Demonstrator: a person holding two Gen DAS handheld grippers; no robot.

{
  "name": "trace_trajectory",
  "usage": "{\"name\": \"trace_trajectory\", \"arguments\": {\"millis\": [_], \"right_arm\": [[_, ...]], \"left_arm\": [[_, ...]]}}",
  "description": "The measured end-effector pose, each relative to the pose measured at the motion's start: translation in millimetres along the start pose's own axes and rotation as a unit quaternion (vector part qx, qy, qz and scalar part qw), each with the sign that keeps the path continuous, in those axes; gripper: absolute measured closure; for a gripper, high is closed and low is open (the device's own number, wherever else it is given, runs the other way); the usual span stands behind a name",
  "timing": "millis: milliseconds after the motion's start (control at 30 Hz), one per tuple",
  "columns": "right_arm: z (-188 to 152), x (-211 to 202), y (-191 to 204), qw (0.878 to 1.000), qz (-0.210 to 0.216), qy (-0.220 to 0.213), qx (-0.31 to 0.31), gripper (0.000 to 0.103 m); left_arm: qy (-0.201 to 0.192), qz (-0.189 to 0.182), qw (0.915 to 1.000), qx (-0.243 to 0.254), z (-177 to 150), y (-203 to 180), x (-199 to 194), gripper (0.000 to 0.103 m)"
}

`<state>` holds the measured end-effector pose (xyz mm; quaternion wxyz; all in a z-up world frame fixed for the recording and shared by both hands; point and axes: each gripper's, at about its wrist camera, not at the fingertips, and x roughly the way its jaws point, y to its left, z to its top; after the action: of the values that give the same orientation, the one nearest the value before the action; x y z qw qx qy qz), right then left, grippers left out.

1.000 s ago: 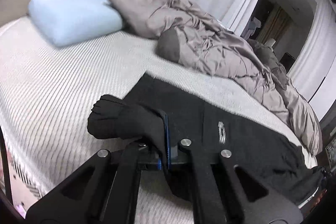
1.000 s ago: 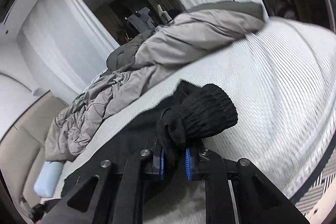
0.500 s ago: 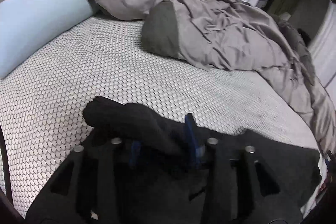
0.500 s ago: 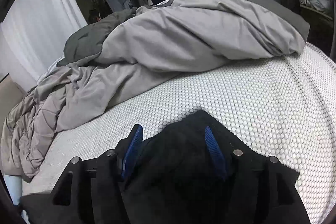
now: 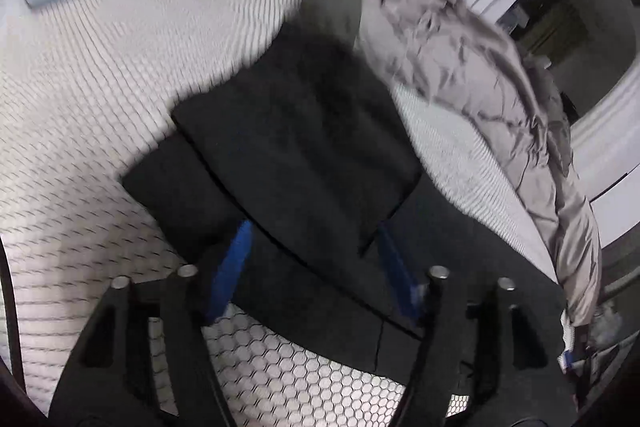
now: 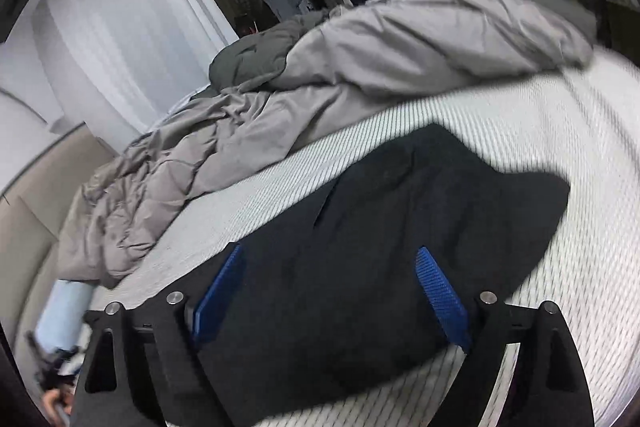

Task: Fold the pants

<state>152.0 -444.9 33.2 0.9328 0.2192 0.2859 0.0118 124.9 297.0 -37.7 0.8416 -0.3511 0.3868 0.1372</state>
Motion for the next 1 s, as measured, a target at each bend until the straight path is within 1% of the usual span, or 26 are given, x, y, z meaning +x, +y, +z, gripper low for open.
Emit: {"name": "trace_trajectory", "arguments": {"millis": [33,67,100,133,167,200,267,300,333,367,433,467,533,567,600,633,667,700,733,767,800,833,900,933,967,1000], "right_arm": [[-7,-2,-1,1.0,0.005,0.005,0.002,0.014],[-14,-2,-1,1.0,0.005,0.009,0.002,0.014],[-19,-1,-1,1.0,0.002,0.012,-0.004,0.014],[-22,1,0,1.0,-0.003,0.015,-0.011,0.014],[-23,2,-1,1.0,-0.008,0.018,-0.016,0.014],[-25,1,-3,1.0,-0.01,0.02,-0.016,0.014],[-25,-2,-7,1.0,-0.011,0.014,-0.014,0.014],[-24,-5,-9,1.0,-0.015,0.008,-0.015,0.014],[-23,-9,-11,1.0,-0.022,0.0,-0.019,0.014],[-22,-12,-13,0.999,-0.026,-0.004,-0.021,0.014],[-21,-14,-19,0.999,-0.034,-0.004,-0.022,0.014],[-21,-13,-22,0.999,-0.039,-0.002,-0.021,0.014],[-21,-10,-28,0.999,-0.046,0.008,-0.019,0.014],[-21,-10,-30,0.999,-0.046,0.01,-0.017,0.014],[-21,-11,-33,0.999,-0.048,0.01,-0.015,0.014],[-21,-13,-35,0.999,-0.05,0.011,-0.015,0.014],[-21,-16,-38,0.999,-0.051,0.008,-0.016,0.014],[-20,-19,-40,0.999,-0.052,0.005,-0.015,0.014],[-19,-24,-45,0.999,-0.053,0.003,-0.009,0.014],[-17,-26,-50,0.999,-0.05,0.001,-0.001,0.014],[-15,-30,-56,0.999,-0.046,0.0,0.011,0.014],[-13,-33,-63,0.999,-0.047,-0.002,0.024,0.014],[-8,-39,-79,0.997,-0.052,-0.004,0.057,0.014],[-6,-40,-87,0.996,-0.051,0.0,0.073,0.014],[-5,-39,-96,0.995,-0.041,0.006,0.092,0.014],[-5,-36,-104,0.993,-0.027,0.015,0.113,0.014]], "left_arm": [[0.004,0.01,0.9999,-0.002,1,1,11,0.058],[0.002,0.016,0.9998,-0.008,2,3,17,0.068],[-0.005,0.018,0.9997,-0.017,3,5,21,0.085],[-0.011,0.019,0.9995,-0.021,4,6,23,0.096],[-0.013,0.014,0.9996,-0.022,4,7,21,0.103],[-0.024,0.009,0.9994,-0.022,2,8,13,0.103],[-0.052,0.015,0.9985,-0.008,-3,9,-8,0.103],[-0.065,0.021,0.9976,0.008,-7,8,-21,0.103],[-0.075,0.037,0.9963,0.02,-10,8,-26,0.103],[-0.074,0.05,0.9956,0.026,-8,9,-26,0.102],[-0.043,0.089,0.9946,0.034,-8,13,-10,0.1],[-0.033,0.084,0.9955,0.029,-10,20,-11,0.1],[-0.034,0.072,0.9965,0.024,-11,24,-15,0.1],[-0.042,0.067,0.9967,0.02,-12,27,-24,0.096],[-0.046,0.062,0.997,0.012,-15,30,-30,0.086],[-0.048,0.052,0.9975,0.001,-19,36,-36,0.081],[-0.047,0.035,0.9982,-0.012,-23,42,-41,0.063],[-0.038,0.017,0.9988,-0.027,-29,48,-42,0.043],[-0.03,0.002,0.9987,-0.041,-32,53,-42,0.038],[-0.02,-0.02,0.9982,-0.053,-38,57,-41,0.037],[-0.013,-0.022,0.9983,-0.052,-40,58,-37,0.035],[-0.012,-0.018,0.9985,-0.05,-39,55,-32,0.034],[-0.011,-0.023,0.9984,-0.051,-33,50,-21,0.034],[-0.009,-0.027,0.9976,-0.064,-28,49,-16,0.034],[-0.014,-0.032,0.9965,-0.076,-27,51,-11,0.035],[-0.018,-0.029,0.9959,-0.084,-23,50,-8,0.047]]}}
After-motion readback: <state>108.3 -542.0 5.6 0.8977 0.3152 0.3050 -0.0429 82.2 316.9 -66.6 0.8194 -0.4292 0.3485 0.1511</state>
